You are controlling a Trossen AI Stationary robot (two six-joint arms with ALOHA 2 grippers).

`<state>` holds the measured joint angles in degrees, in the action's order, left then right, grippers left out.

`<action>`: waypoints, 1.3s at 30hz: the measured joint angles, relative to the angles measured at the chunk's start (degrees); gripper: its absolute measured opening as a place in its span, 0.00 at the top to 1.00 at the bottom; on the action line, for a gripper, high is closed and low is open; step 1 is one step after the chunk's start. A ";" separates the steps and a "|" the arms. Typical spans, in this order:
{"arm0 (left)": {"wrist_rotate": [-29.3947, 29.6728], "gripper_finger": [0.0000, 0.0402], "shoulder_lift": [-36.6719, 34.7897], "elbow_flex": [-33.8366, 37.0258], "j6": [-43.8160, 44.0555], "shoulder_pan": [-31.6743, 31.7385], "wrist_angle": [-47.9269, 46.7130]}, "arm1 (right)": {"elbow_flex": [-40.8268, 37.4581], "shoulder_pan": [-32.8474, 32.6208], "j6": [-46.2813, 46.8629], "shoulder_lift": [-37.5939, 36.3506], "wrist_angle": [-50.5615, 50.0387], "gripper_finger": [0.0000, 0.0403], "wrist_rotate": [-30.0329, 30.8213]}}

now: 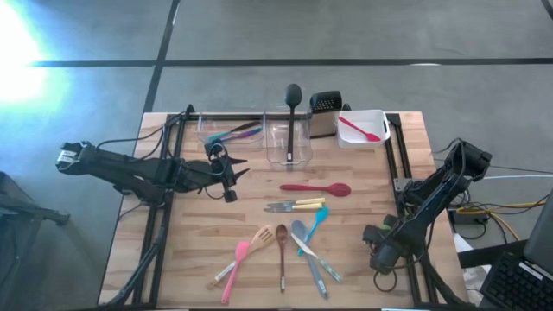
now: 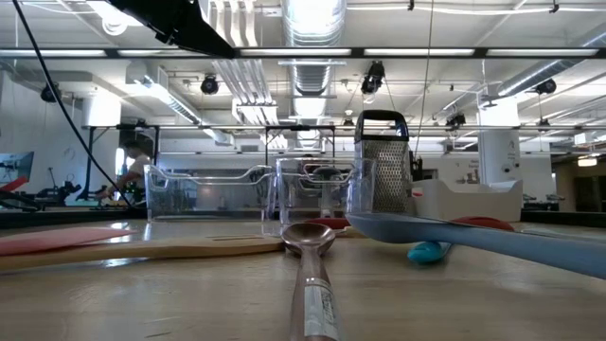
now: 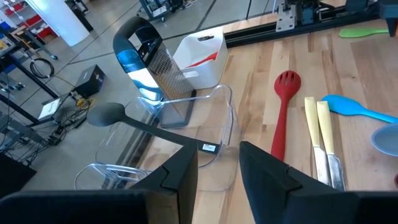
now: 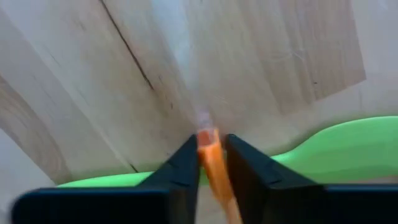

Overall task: Pick & Place Kitchen Items
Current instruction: Put the orange spatula into white bin

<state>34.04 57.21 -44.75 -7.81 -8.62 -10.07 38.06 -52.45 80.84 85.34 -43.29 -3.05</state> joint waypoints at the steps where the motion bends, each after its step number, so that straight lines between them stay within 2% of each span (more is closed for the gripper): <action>1: -0.01 0.70 0.00 0.00 0.01 0.00 0.00 | 0.06 0.00 0.00 -0.05 -0.02 0.91 0.00; 3: 0.00 0.70 0.00 0.00 0.02 0.00 0.00 | 0.07 -0.03 0.07 -0.24 -0.02 0.95 0.02; 10: 0.00 0.71 0.00 0.00 0.09 0.00 0.00 | 1.21 -0.04 0.64 -1.45 -1.76 0.96 0.31; 15: 0.02 0.71 0.00 0.00 0.09 0.00 0.00 | 4.20 -0.02 2.39 -5.18 -8.84 0.96 2.36; 19: 0.04 0.71 0.00 0.00 0.09 0.00 0.01 | 6.05 0.17 4.76 -9.60 -14.10 0.96 8.53; 23: 0.05 0.71 -0.02 0.00 -0.34 0.00 0.00 | 6.28 3.05 6.33 -14.86 -17.53 0.96 18.54; 27: 0.07 0.71 0.00 0.00 -0.70 0.00 0.00 | 6.28 9.43 1.51 -19.59 -18.44 0.96 30.04; 32: 0.09 0.71 -0.02 0.00 -0.47 0.02 0.08 | 6.28 21.69 -12.28 -24.55 -17.99 0.96 41.54; 39: 0.11 0.71 0.00 0.00 0.42 0.02 0.20 | 6.28 43.05 -34.90 -31.06 -17.36 0.96 45.86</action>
<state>34.15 57.21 -44.75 -7.40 -8.60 -9.87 44.34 -9.39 45.94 54.29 -60.65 42.81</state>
